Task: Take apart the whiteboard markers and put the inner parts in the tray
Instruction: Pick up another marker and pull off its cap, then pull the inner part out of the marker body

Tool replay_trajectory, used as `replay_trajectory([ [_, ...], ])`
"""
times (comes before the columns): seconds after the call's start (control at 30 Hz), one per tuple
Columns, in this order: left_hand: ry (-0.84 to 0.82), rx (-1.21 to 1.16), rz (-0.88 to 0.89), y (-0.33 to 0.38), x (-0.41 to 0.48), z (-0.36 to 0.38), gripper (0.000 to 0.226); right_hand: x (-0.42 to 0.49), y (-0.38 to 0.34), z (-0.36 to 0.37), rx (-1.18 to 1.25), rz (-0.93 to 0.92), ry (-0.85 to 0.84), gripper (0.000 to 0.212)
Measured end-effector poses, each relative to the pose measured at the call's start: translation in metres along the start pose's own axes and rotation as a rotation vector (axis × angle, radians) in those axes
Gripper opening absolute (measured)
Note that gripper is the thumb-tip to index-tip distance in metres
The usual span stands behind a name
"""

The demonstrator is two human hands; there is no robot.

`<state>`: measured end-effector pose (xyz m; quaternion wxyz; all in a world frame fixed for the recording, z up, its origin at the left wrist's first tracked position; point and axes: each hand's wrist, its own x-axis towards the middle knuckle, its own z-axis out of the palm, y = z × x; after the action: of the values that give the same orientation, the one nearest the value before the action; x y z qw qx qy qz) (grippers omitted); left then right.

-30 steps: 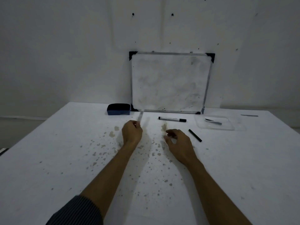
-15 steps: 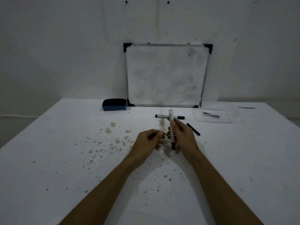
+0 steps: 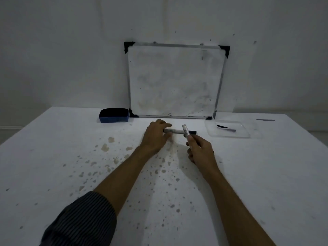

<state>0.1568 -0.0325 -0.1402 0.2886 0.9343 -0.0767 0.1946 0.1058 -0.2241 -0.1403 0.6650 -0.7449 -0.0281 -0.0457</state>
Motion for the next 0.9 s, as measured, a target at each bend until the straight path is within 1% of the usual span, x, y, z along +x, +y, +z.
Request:
replay_trajectory([
  [0.1, 0.029, -0.018, -0.01, -0.007, 0.022, 0.007, 0.02, 0.002, 0.004, 0.003, -0.066, -0.012, -0.003, 0.029],
  [0.3, 0.077, -0.047, -0.025, -0.019, 0.043, 0.015, 0.019, 0.003, 0.007, 0.006, -0.098, -0.034, 0.005, 0.029],
  [0.4, 0.078, -0.042, -0.027, -0.019, 0.042, 0.016, 0.025, 0.003, 0.006, 0.007, -0.098, -0.043, 0.007, 0.026],
  [0.5, 0.061, -0.023, -0.014, -0.018, 0.029, 0.009, 0.041, 0.001, 0.003, 0.006, -0.084, -0.041, 0.005, 0.026],
  [0.53, 0.073, -0.049, -0.02, -0.016, 0.023, 0.006, 0.043, 0.0, 0.001, 0.006, -0.084, -0.046, 0.001, 0.027],
  [0.6, 0.11, -0.178, -0.086, -0.006, 0.01, -0.005, 0.039, -0.002, -0.005, 0.005, -0.083, -0.061, -0.023, 0.026],
  [0.67, 0.074, -0.354, -0.167, 0.007, -0.007, -0.018, 0.031, -0.004, -0.012, 0.003, -0.107, -0.092, -0.08, 0.022],
  [0.8, -0.059, -0.579, -0.104, 0.024, -0.051, -0.04, 0.032, -0.012, -0.021, -0.003, -0.36, -0.207, -0.2, 0.019],
  [0.9, -0.095, -0.68, -0.127, 0.031, -0.077, -0.041, 0.031, -0.019, -0.022, 0.001, -0.457, -0.253, -0.271, 0.031],
])
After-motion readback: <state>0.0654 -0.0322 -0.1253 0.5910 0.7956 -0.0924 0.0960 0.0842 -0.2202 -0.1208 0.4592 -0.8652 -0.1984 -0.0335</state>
